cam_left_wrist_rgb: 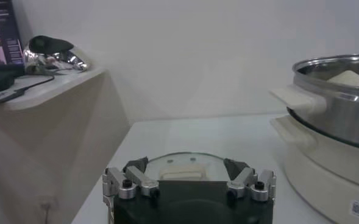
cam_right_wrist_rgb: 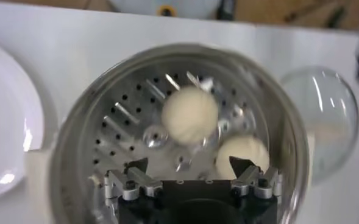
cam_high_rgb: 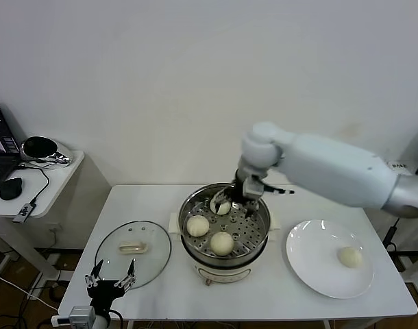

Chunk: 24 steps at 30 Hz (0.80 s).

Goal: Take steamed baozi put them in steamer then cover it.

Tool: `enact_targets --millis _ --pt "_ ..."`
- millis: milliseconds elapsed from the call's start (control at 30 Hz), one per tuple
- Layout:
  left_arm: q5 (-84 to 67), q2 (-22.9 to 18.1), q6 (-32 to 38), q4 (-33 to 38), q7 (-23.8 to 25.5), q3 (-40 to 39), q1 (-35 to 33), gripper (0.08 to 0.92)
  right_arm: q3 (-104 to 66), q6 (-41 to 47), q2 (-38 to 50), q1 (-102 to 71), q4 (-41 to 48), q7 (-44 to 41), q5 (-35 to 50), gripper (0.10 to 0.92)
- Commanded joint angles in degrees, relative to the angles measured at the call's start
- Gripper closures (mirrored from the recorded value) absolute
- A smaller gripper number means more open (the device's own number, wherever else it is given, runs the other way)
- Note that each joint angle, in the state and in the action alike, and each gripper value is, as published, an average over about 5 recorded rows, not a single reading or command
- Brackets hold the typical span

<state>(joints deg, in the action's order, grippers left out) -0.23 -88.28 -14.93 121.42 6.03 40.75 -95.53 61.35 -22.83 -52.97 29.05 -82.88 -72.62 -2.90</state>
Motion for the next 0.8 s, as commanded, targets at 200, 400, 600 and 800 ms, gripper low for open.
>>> enact_targets --millis 200,400,600,800 --pt "-0.23 0.83 -0.50 -0.49 0.64 -0.62 0.33 0.177 3.02 33.57 23.05 1.61 5.46 -0.26 14.28 0.203" --pt "-0.04 1.10 -0.68 -0.69 0.89 -1.31 -0.25 0.177 -0.37 38.37 27.42 -6.34 5.49 0.90 12.95 0.203" --pt "0.02 1.30 -0.59 -0.65 0.88 -0.90 -0.80 0.177 -8.19 35.63 29.56 -17.61 6.60 3.16 6.00 0.203" --pt "0.40 1.07 -0.60 -0.71 0.85 -1.14 -1.32 0.177 -14.78 31.86 28.77 -28.03 7.98 4.84 -0.06 0.203"
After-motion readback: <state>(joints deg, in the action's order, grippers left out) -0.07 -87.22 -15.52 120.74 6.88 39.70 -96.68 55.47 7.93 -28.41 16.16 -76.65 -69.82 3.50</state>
